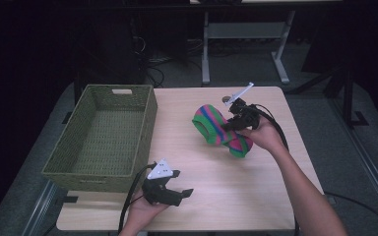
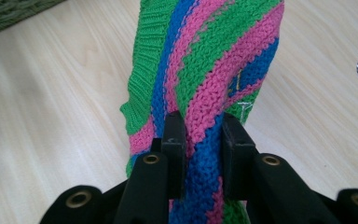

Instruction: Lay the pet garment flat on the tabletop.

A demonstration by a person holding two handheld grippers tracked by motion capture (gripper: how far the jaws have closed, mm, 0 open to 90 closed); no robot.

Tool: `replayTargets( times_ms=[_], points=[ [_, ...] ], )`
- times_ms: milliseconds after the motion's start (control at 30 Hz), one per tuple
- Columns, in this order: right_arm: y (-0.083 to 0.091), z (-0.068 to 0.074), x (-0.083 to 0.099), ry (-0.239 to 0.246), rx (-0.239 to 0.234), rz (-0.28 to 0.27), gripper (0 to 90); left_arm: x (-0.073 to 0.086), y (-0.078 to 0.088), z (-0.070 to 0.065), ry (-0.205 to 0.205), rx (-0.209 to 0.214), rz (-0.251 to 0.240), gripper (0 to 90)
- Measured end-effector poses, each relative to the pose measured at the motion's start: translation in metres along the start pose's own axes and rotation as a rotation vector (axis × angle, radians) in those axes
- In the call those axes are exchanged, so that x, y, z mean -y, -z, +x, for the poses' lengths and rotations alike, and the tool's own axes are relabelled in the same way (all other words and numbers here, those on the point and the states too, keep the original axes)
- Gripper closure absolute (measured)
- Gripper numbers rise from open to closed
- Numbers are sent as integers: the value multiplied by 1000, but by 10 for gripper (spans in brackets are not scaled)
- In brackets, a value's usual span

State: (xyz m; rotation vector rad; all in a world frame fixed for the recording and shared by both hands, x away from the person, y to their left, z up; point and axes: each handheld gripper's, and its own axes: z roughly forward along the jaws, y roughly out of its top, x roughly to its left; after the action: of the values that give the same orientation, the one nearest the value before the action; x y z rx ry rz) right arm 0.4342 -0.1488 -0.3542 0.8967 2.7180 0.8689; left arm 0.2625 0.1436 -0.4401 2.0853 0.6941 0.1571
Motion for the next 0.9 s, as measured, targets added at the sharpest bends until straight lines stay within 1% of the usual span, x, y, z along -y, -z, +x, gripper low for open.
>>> replayTargets(
  times_ms=[67,200,233,533,567,600,667,700,867,900],
  points=[
    [3,3,0,19,-3,-4,743,0,0,0,-7,-3,0,199],
    [8,8,0,30,-4,-8,743,0,0,0,-2,1,-1,199],
    [11,10,0,40,-5,-11,743,0,0,0,-3,1,0,199],
    [22,19,3,62,-7,-20,742,1,1,0,-3,-1,-4,199],
    [26,21,4,61,-12,-26,742,1,1,1,2,-1,-7,199],
    [27,22,5,73,-14,-33,742,1,1,1,2,-1,-7,199],
    [29,25,7,72,-9,-31,742,1,1,1,0,-2,-5,199],
    [30,25,8,82,-7,-33,742,1,1,1,2,-2,-6,199],
    [34,29,14,83,-13,-32,743,1,2,0,2,-1,-5,199],
    [35,30,15,91,-13,-32,742,1,2,0,3,-2,-7,199]
  ],
)
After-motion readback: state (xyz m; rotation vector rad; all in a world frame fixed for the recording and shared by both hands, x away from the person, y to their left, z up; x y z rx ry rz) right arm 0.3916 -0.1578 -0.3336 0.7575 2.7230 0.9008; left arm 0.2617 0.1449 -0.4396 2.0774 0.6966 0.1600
